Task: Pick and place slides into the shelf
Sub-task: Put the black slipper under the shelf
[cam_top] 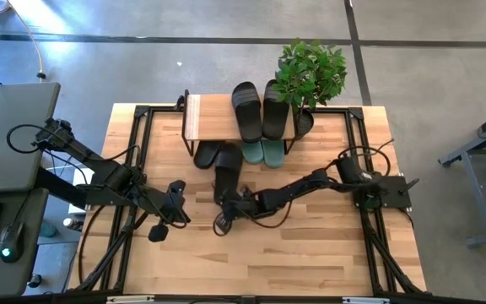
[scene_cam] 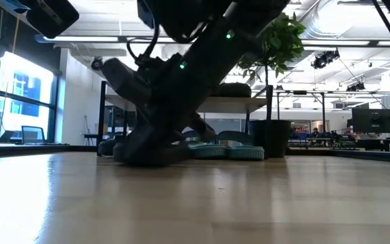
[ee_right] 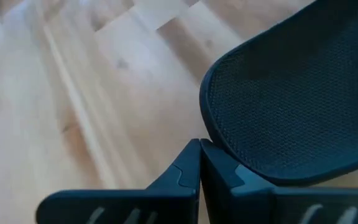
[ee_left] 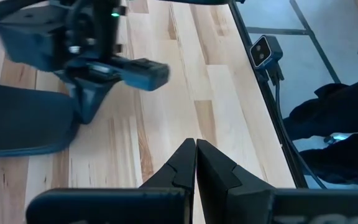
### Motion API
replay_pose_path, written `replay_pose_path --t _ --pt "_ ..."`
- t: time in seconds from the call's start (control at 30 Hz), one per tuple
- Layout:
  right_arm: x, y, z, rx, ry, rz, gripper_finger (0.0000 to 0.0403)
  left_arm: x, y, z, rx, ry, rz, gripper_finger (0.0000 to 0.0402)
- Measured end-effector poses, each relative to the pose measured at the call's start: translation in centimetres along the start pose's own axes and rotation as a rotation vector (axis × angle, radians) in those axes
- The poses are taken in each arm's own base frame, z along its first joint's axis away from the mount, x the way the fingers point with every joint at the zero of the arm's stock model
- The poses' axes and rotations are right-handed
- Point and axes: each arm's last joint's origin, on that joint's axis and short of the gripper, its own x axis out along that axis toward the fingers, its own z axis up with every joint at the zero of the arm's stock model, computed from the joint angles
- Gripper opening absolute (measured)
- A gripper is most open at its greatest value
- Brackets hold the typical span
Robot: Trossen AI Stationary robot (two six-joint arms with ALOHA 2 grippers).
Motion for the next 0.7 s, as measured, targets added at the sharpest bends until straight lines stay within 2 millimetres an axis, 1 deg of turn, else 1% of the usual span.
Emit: replay_pose_path --t 0.2,0.4,0.7 --pt "0.6 -1.5 1.3 0.035 0.023 0.011 0.0000 0.0 0.0 0.0 0.000 0.000 0.000 0.0003" --pt "1.0 -2.9 2.3 0.099 0.014 -0.027 0.0000 0.0 0.0 0.0 0.001 0.000 0.000 0.0003" --pt "1.2 -3.6 2.8 0.145 0.015 -0.041 0.0000 0.0 0.1 0.0 0.006 -0.013 0.030 0.0003"
